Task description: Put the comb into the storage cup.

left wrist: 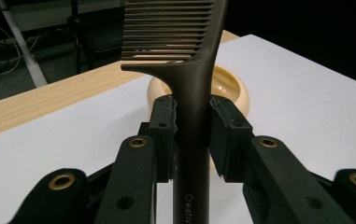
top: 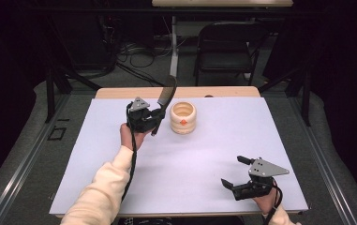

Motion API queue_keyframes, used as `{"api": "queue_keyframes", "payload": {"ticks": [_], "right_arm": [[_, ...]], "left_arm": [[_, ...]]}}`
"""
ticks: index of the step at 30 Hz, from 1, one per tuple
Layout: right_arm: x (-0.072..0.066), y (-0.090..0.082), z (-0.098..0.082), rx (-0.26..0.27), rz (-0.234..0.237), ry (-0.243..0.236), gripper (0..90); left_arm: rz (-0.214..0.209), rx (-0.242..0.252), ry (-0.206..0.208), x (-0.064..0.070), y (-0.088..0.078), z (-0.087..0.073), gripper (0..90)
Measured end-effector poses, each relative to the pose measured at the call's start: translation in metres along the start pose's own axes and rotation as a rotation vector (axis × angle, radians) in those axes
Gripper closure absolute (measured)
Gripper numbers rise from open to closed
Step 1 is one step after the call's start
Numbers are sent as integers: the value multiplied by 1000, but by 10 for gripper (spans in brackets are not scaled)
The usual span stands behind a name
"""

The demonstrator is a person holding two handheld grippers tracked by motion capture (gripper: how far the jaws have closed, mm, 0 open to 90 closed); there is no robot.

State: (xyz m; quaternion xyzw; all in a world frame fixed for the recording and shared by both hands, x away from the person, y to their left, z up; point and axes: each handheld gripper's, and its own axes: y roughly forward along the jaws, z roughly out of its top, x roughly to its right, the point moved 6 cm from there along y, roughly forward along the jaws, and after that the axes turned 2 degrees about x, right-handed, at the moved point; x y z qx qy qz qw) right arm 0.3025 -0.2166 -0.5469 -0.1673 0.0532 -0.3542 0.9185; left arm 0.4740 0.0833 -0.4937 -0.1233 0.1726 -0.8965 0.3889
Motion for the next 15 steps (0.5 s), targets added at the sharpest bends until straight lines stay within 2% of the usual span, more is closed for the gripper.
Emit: {"api": "queue_keyframes", "payload": {"ticks": [15], "right_arm": [[0,0,0,3,2,2,4]], "left_arm": [[9,1,18,1,5,7,719]]}}
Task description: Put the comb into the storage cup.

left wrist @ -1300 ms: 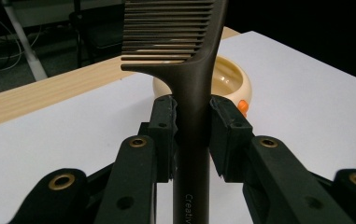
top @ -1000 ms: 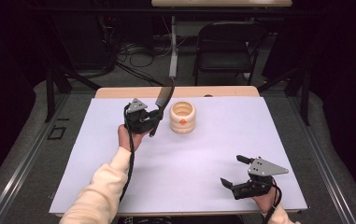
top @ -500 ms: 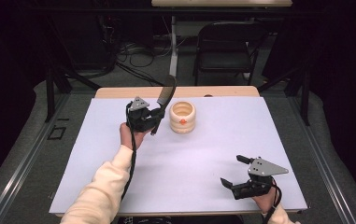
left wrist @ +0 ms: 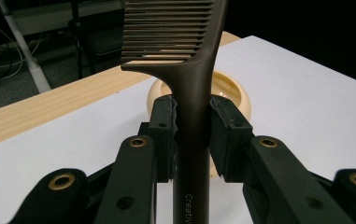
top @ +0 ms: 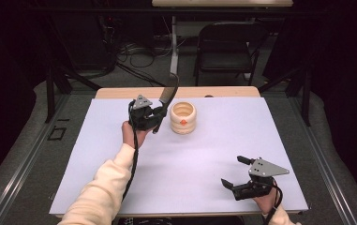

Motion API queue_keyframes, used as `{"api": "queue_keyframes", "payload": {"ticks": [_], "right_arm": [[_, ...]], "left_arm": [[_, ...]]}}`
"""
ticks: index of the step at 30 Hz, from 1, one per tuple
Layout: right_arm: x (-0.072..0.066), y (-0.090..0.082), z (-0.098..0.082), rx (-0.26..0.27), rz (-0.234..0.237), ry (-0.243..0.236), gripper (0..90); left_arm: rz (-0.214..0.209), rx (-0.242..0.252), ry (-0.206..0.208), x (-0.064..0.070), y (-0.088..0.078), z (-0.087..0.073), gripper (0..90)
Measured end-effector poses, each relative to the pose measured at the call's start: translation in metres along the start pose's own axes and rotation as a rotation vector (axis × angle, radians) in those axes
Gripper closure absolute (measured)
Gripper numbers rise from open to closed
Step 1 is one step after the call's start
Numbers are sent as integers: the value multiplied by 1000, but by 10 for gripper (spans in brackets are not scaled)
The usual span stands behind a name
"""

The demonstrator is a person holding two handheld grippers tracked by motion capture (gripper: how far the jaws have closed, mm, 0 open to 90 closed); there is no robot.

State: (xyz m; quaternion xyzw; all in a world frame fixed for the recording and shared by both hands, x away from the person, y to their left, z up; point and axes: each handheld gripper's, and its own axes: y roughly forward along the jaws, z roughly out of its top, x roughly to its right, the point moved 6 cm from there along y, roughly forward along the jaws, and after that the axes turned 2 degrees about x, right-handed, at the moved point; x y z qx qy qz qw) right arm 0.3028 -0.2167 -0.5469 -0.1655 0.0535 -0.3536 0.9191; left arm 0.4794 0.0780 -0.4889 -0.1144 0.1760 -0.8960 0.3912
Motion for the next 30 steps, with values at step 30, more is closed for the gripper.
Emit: {"api": "queue_keyframes", "payload": {"ticks": [30], "right_arm": [[0,0,0,-2,-2,2,4]], "left_arm": [[1,27,11,2,9,13,719]]}}
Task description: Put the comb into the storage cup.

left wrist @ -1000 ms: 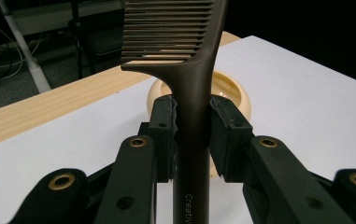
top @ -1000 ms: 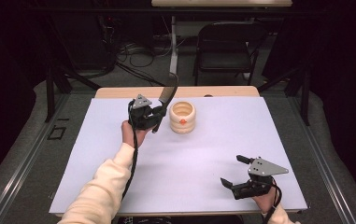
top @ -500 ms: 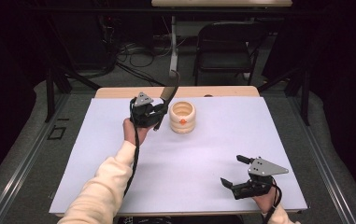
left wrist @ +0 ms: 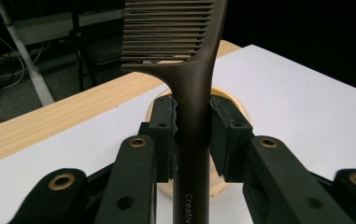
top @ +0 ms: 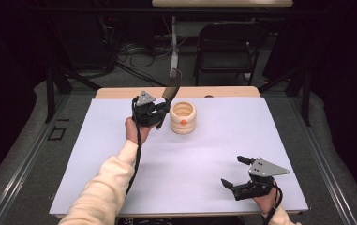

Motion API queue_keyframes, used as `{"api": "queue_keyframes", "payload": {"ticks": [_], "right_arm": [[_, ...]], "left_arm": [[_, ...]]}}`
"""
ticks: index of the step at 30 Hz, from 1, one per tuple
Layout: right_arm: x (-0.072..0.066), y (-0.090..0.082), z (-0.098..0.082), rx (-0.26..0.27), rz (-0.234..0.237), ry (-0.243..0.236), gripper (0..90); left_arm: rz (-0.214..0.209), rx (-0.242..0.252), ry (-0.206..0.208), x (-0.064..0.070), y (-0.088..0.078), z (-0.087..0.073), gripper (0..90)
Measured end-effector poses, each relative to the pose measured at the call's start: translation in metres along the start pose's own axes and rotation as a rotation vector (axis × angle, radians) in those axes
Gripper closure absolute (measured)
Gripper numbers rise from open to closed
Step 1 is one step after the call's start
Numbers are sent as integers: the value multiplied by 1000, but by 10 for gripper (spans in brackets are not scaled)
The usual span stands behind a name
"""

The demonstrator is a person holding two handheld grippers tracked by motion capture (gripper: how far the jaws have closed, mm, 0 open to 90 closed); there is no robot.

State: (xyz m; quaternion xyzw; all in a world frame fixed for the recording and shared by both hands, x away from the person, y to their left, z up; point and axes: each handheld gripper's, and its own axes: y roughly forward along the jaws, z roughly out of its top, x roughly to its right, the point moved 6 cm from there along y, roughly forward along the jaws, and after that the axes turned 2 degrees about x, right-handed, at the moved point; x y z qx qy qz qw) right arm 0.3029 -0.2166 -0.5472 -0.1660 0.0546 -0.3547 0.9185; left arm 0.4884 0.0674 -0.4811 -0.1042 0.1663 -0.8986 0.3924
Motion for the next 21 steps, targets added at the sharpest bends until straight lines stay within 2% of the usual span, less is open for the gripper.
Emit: {"api": "queue_keyframes", "payload": {"ticks": [14,21], "right_arm": [[0,0,0,-1,1,-1,4],[0,0,0,-2,0,-1,4]], "left_arm": [[-3,22,-1,3,5,9,719],[-4,23,11,6,8,12,719]]}}
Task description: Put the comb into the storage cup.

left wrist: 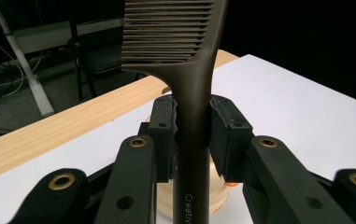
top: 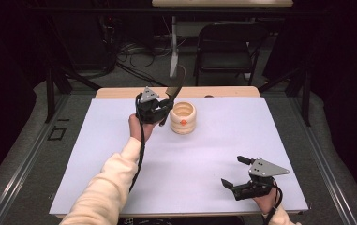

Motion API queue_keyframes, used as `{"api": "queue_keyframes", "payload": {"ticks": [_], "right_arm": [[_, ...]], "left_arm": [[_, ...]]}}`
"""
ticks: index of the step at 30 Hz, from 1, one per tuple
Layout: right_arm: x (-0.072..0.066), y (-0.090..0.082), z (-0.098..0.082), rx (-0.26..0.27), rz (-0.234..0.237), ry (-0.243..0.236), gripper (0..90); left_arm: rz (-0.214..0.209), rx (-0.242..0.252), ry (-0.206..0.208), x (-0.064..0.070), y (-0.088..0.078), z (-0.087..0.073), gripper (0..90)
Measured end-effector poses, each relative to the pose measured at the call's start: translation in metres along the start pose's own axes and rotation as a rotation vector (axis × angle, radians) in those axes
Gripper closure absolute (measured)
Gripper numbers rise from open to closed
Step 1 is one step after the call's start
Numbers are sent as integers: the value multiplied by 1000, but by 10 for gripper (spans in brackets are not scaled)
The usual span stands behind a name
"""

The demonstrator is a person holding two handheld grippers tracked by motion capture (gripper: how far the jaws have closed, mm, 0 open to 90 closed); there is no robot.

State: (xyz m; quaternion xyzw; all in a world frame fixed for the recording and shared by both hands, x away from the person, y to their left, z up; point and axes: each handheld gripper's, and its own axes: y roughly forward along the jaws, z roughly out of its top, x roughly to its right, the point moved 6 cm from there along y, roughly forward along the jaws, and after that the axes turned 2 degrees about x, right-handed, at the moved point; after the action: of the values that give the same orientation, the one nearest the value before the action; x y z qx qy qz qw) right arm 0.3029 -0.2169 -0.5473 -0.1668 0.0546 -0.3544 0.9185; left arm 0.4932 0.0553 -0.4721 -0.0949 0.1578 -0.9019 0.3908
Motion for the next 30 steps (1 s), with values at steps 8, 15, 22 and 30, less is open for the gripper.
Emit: {"api": "queue_keyframes", "payload": {"ticks": [8,15,22,30], "right_arm": [[0,0,0,-1,-1,2,4],[0,0,0,-2,-1,0,4],[0,0,0,-2,-1,0,4],[0,0,0,-3,1,2,4]], "left_arm": [[4,15,-7,2,2,2,719],[9,25,-4,1,4,5,719],[16,40,-11,1,7,6,719],[22,46,-22,-1,11,7,719]]}}
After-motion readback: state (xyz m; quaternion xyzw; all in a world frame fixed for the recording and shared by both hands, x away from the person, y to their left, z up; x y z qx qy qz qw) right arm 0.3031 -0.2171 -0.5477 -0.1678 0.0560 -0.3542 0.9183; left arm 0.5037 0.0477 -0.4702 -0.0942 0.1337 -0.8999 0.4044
